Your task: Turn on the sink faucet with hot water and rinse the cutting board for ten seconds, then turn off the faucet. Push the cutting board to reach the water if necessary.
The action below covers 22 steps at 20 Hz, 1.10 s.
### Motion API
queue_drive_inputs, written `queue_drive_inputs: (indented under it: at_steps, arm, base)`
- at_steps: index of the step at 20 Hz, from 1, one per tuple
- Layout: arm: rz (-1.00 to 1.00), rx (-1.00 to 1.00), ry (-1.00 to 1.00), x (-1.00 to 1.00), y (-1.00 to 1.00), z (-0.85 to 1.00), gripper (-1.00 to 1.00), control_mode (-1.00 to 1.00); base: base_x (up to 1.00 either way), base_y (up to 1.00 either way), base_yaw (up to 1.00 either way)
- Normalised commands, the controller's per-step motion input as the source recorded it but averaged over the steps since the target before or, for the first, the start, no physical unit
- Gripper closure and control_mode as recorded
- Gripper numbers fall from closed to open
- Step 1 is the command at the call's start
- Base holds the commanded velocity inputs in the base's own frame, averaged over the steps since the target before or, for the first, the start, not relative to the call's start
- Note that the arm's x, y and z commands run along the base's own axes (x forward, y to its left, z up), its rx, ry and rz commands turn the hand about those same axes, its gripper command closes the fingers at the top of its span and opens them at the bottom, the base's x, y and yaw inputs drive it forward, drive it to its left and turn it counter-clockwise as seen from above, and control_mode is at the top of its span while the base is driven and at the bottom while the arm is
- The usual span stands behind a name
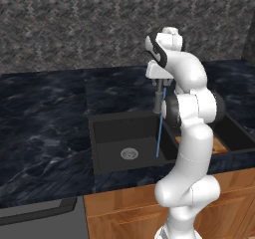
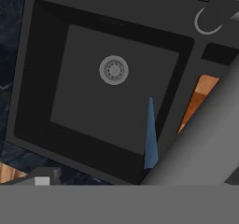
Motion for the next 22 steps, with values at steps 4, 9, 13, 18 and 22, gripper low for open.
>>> queue_drive_inputs:
  at_steps: [4, 9, 13, 18, 22]
  arm:
    - [0.0, 0.0, 0.0, 0.0, 0.7, 0.0, -1.0, -1.0]
    - [0.0, -0.02, 0.0, 0.0, 0.76, -0.01, -1.0, -1.0]
    - [0.0, -0.03, 0.0, 0.0, 0.78, -0.02, -1.0, -1.0]
    - [0.0, -0.04, 0.0, 0.01, 0.78, -0.01, -1.0, -1.0]
    - [0.0, -0.05, 0.0, 0.0, 0.78, -0.07, -1.0, -1.0]
  base:
    - [0.0, 0.0, 0.0]
    - [0.0, 0.0, 0.0]
    - [0.0, 0.0, 0.0]
    - [0.0, 0.0, 0.0]
    - [0.0, 0.0, 0.0]
